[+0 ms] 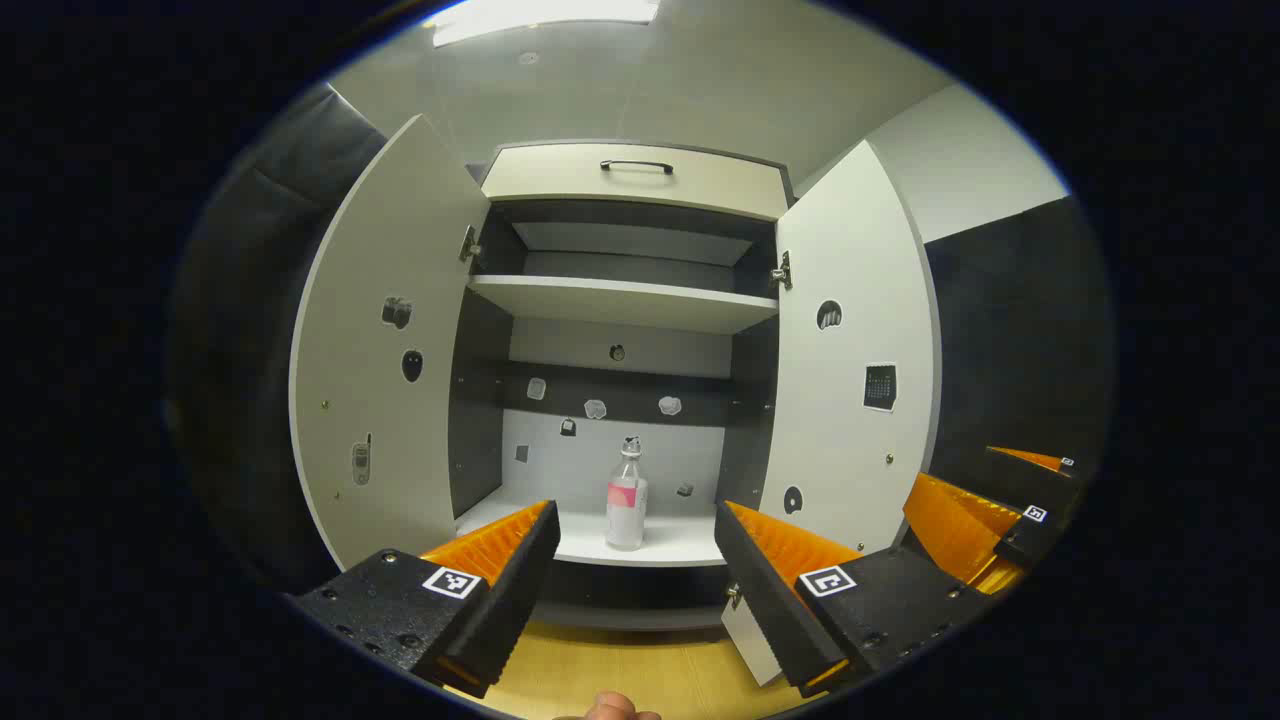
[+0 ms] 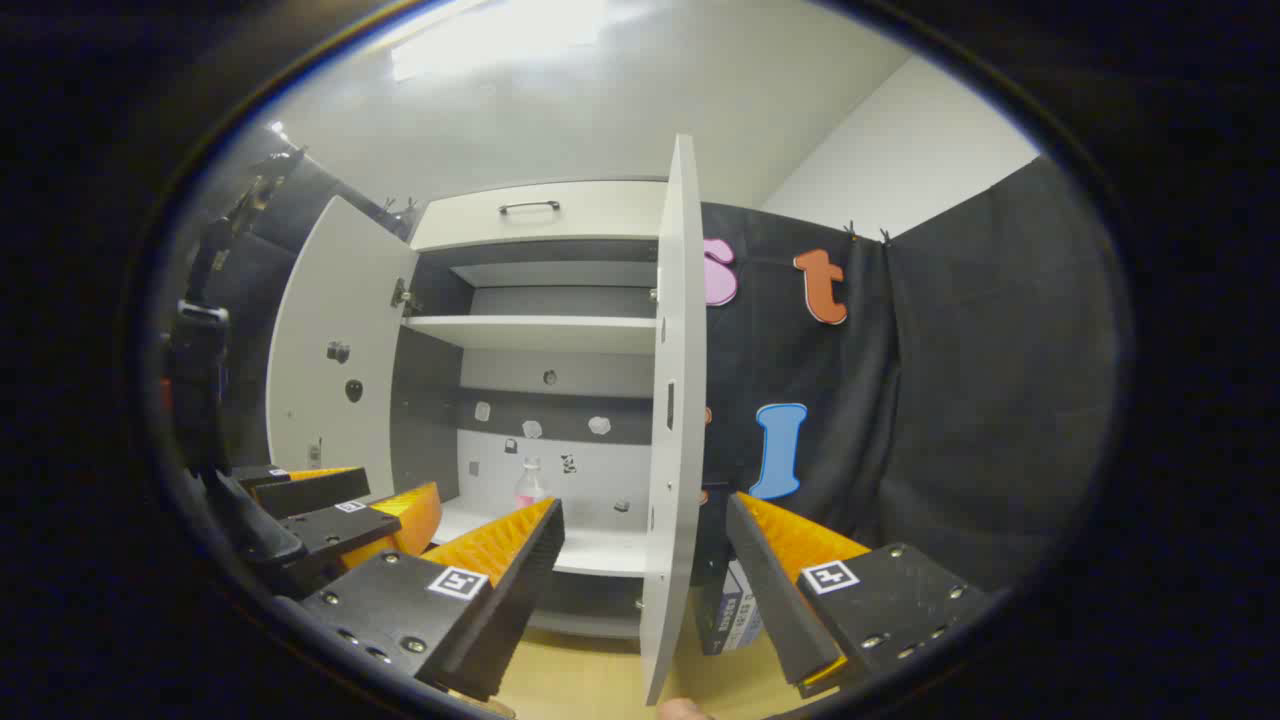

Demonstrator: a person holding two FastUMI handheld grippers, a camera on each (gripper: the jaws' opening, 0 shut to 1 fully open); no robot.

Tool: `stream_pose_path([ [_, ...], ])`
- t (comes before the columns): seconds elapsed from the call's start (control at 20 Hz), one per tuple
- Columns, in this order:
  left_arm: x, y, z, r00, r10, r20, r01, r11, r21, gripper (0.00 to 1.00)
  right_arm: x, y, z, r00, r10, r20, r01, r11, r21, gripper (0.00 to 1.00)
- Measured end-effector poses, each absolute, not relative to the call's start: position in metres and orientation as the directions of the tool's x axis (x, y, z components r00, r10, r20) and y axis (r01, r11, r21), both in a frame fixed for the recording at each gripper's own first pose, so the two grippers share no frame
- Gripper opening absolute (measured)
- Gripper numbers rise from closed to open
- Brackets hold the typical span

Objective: Grasp the bottle in the cabinet with the left hand and place it on the coaster, then close the right door with the right hand and the left door with the left hand.

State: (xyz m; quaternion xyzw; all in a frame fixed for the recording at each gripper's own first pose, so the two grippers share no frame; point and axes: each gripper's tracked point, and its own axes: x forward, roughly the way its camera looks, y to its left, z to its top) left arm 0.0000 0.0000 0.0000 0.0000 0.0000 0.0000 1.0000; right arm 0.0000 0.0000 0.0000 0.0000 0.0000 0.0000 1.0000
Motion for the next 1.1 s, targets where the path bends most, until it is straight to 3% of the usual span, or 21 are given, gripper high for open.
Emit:
stream_pose_path([
  [0.8, 0.001, 0.001, -0.005, 1.0, -0.003, -0.015, 0.003, 1.0, 0.007, 1.0, -0.005, 0.001, 0.0, 1.0, 0.0, -0.009, 0.0, 0.999, 0.035, 0.96],
  [0.9, 0.012, 0.003, -0.009, 1.0, -0.011, -0.021, 0.011, 1.0, 0.004, 0.99, -0.005, 0.001, 0.0, 1.0, 0.002, -0.008, -0.002, 0.999, 0.037, 0.99],
  [1.1, 0.066, 0.013, -0.02, 0.999, -0.013, -0.042, 0.013, 1.0, 0.009, 1.0, -0.012, -0.007, -0.001, 1.0, -0.026, -0.011, 0.026, 0.999, 0.025, 0.95],
])
